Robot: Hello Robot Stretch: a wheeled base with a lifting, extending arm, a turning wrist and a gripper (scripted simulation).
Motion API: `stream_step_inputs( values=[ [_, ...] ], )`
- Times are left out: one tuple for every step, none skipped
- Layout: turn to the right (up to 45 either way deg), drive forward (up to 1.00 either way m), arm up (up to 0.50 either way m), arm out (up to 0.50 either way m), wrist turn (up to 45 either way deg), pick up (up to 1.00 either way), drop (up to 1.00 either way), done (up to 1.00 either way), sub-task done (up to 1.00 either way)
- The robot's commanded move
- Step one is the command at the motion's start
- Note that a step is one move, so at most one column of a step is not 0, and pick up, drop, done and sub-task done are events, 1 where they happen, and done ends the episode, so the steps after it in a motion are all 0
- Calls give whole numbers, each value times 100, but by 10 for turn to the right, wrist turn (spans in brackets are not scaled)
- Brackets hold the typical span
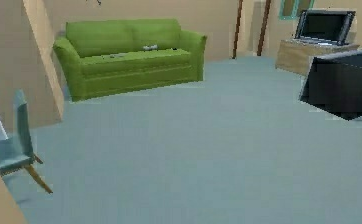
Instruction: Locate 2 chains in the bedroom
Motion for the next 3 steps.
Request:
stream_step_inputs(
  values=[
    [180,0,0,0,0,0,0,0,0],
    [0,100,0,0,0,0,0,0,0],
    [0,100,0,0,0,0,0,0,0]
  ],
)
